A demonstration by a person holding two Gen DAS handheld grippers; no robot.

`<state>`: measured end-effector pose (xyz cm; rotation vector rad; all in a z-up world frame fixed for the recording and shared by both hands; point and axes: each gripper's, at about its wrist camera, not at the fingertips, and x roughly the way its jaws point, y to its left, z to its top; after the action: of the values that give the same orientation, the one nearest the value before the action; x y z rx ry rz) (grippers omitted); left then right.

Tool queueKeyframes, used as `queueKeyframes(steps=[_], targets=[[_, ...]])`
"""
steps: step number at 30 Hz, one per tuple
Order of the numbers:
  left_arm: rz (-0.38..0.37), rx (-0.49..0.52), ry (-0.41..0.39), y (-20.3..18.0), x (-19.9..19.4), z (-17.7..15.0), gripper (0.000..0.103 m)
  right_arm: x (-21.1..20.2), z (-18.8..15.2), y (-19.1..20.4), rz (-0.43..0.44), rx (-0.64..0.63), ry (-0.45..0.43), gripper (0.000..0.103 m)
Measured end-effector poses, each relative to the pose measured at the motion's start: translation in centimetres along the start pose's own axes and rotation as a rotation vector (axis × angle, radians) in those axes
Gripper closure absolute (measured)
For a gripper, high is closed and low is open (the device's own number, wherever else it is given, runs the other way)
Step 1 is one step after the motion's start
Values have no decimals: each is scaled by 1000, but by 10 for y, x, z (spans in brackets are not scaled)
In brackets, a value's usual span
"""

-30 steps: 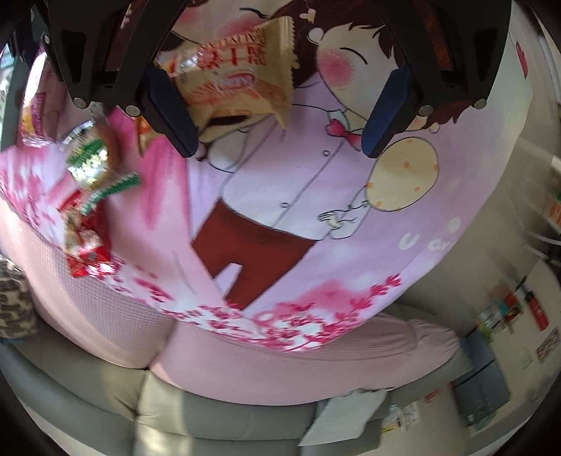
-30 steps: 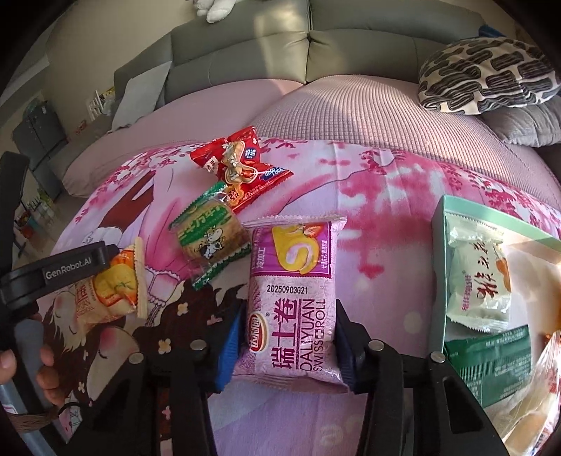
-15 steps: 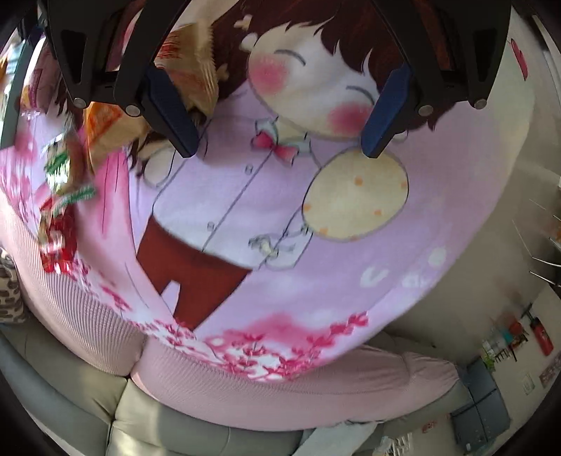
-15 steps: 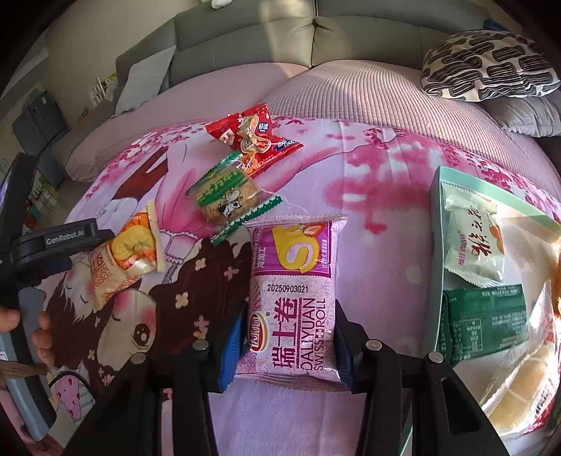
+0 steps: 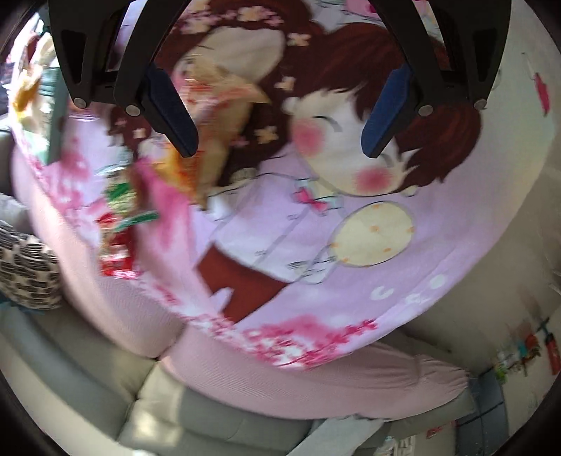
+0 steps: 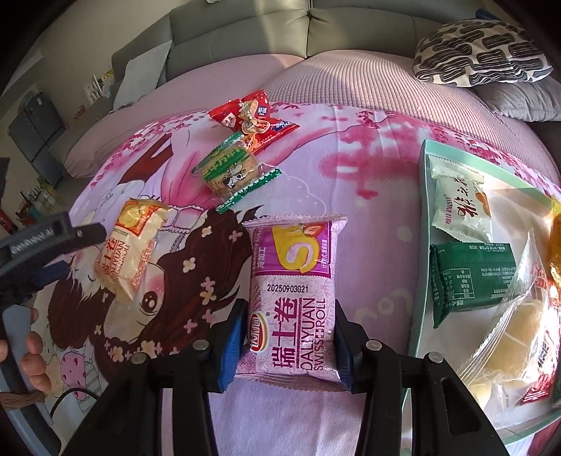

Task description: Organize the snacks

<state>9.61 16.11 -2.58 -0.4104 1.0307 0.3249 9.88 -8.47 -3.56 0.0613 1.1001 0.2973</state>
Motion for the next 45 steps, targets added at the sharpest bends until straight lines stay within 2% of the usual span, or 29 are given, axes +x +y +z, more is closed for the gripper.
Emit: queueKeyframes(steps=[3,8,9,10,14,16,19,24,27,34,45], targets=[[-16,38,5,-13,5,-1,9,0,0,-1,4,4,0,55],[-43,90,21,-30,16,-5,16,2,0,-1,-1,-3,-7,55],[-42,100,27,-33,18,-7,18,2,0,-1,-2,-4,-8,55],[-40,110,32,-34,23,-6,26,3,0,0,-3,-5,-9,55],[-54,125,55,-38,35,-9,35,4,1,0,-7,-10,-14,55],[-40,134,51,-40,36,-10,42,4,1,1,-12,-16,-15,55],[-26,138,48,-40,38,-11,47,6,1,2,-21,-23,-16,55],[-18,138,41,-40,41,-11,48,8,1,6,-39,-35,-18,55],[-7,136,34,-38,39,-11,58,8,1,6,-43,-37,-20,55],[-11,121,27,-38,38,-10,64,4,1,1,-17,-10,-30,56],[-21,138,-32,-50,14,-1,65,-13,6,-4,27,8,-74,60]])
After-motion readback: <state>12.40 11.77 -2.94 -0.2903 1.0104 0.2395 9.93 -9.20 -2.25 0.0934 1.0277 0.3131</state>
